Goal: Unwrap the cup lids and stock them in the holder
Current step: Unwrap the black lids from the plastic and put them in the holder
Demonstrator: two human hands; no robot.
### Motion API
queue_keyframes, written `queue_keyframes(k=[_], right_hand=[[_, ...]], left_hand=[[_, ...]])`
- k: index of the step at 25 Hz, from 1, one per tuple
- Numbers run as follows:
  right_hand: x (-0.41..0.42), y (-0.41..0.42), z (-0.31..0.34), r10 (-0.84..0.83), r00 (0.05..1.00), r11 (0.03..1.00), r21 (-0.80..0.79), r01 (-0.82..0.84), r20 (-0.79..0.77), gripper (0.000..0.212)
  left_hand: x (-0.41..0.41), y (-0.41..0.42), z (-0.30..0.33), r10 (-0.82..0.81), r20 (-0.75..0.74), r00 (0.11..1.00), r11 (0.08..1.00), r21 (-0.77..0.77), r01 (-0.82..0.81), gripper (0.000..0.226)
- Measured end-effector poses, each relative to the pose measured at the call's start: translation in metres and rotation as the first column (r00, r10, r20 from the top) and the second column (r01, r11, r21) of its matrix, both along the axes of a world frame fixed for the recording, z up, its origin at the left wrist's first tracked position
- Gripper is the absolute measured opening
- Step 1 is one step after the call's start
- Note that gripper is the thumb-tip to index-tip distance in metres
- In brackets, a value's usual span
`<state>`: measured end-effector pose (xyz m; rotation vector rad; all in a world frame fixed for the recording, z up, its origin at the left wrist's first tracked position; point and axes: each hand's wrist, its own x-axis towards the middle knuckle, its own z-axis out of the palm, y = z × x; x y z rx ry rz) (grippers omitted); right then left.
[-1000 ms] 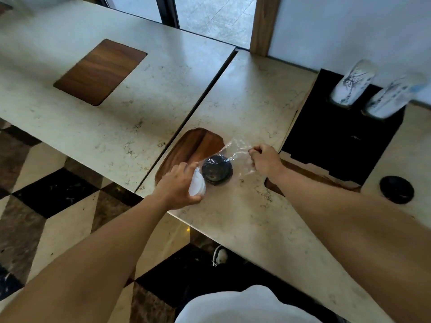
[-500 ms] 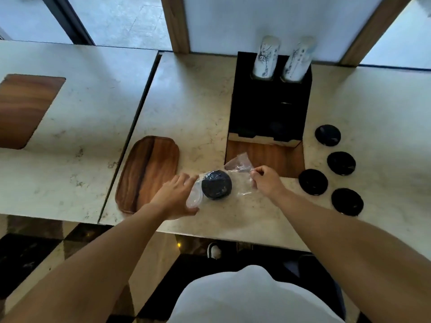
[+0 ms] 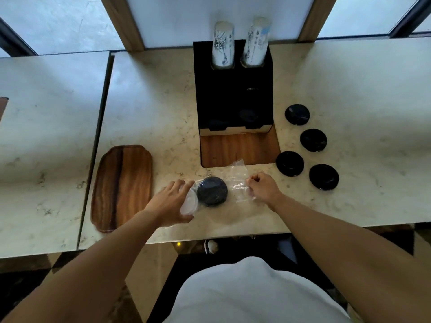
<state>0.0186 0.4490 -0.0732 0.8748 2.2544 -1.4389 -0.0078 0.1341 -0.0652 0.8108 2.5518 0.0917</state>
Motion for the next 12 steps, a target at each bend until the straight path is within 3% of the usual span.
queue_keyframes(k=[5,8,12], right_hand=[[-0.003,0.005,0.003,-0.04,0.999,0.997,-0.063,0.039,-0.004,0.007],[-0.002,0.011,0.014,-0.038,0.985,0.995,0.082,0.053,-0.17,0.011],[-0.005,0.001,0.028,0.273,0.916,0.929,0.329,-0.171,-0.294,0.01]], left_hand=[[-0.004,0.003,0.007,0.038,0.001,0.999,0.999,0.026,-0.038,0.127],[-0.006,0.019,0.012,0.119,-0.033,0.992,0.988,0.104,-0.115,0.117],[-0.004,0.06,0.012,0.113,-0.096,0.989,0.978,0.187,-0.094,0.105]])
